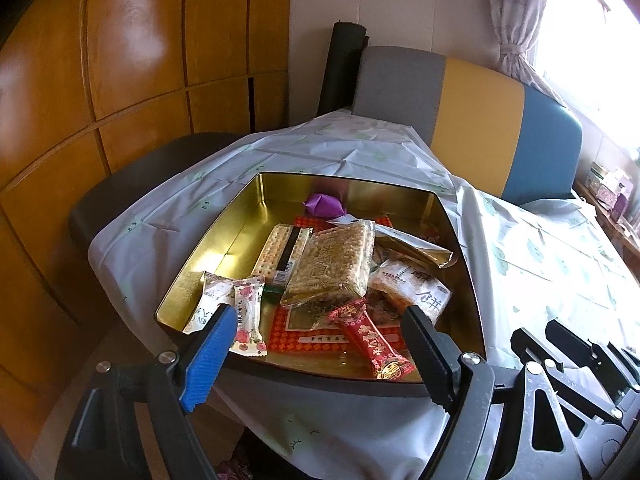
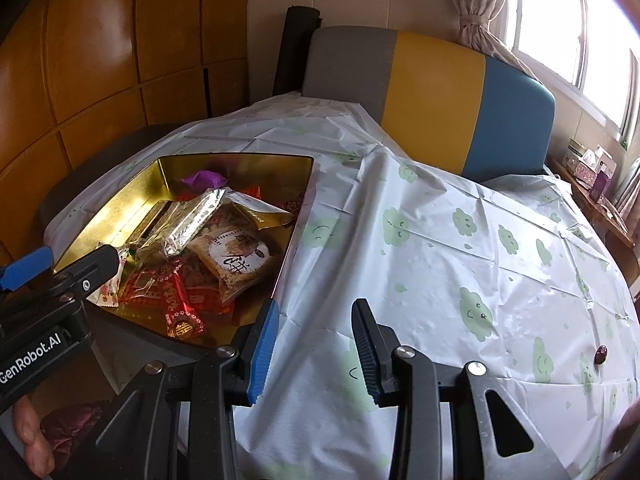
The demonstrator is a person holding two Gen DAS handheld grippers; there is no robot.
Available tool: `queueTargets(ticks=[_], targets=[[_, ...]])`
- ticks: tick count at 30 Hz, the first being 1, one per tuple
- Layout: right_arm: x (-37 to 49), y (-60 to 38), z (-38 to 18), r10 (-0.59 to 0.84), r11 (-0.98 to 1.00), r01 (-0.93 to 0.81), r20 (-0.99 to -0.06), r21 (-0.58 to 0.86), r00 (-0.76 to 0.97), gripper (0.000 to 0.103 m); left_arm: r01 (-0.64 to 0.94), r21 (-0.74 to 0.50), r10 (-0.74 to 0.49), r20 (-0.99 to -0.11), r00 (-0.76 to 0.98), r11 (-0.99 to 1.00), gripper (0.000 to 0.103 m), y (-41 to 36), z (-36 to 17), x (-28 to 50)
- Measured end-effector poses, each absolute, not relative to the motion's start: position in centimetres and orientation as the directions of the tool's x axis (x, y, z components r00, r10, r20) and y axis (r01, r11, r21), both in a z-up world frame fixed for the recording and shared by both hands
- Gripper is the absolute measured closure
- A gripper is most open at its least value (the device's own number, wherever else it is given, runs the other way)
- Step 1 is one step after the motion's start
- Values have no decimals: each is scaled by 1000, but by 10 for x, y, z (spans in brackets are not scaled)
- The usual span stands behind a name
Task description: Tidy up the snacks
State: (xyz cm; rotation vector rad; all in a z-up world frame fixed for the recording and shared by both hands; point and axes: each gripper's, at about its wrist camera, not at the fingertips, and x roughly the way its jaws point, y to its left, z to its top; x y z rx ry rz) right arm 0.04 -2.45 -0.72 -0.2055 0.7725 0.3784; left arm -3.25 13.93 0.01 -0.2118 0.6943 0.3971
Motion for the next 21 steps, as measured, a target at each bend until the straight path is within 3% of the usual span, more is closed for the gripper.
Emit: queueTargets(ticks=[21], targets=[[-2, -22, -9, 262, 907, -419, -714, -47, 650, 65, -421, -63, 280, -658, 699, 905, 19, 141, 0, -32]])
